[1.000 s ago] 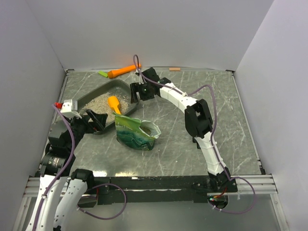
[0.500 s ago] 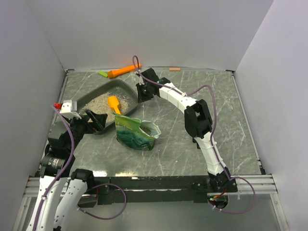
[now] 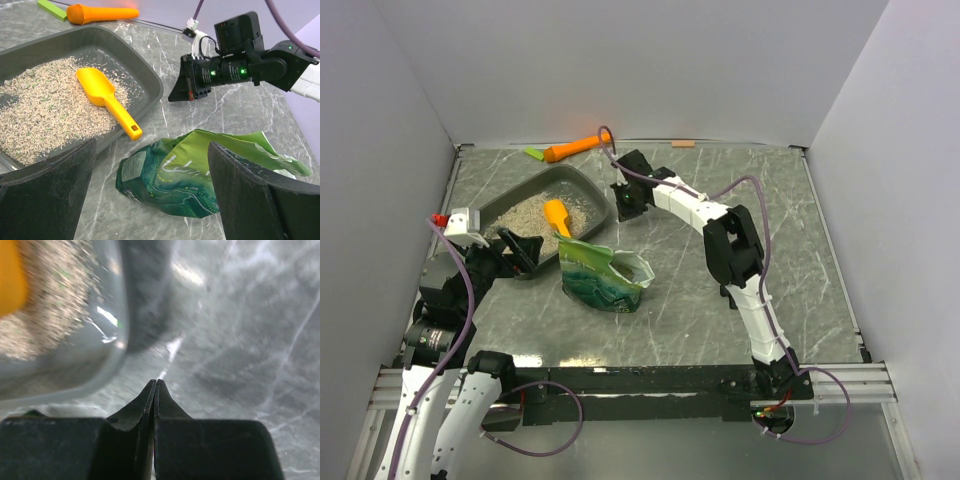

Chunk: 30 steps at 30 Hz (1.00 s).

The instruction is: Fill the litter box with clean litter

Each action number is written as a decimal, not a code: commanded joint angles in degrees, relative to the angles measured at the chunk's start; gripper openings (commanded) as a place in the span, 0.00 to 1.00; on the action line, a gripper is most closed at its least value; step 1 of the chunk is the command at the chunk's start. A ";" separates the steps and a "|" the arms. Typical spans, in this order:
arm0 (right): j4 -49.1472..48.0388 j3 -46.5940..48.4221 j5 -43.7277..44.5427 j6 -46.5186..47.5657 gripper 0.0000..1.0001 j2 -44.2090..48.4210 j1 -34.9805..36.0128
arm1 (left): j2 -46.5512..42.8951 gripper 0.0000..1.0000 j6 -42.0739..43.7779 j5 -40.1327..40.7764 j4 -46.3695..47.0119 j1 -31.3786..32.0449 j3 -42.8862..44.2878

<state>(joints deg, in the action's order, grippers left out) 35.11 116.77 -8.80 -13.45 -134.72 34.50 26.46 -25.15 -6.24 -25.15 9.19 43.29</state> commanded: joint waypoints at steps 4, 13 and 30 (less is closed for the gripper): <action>-1.71 -6.73 3.00 -0.96 0.00 9.38 -3.82 | -0.44 0.97 0.01 -0.62 0.54 0.04 -0.48; -4.79 -9.89 1.51 -1.49 0.47 14.83 -5.06 | -0.36 0.97 0.01 -0.79 0.54 -0.05 -0.48; -3.56 1.53 -4.83 -4.12 0.99 8.51 0.04 | -0.53 0.97 0.01 -0.62 0.54 -0.05 -0.48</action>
<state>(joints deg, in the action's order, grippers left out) 30.48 113.86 -14.02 -16.10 -123.48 32.82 26.44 -25.15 -6.26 -25.15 9.19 43.29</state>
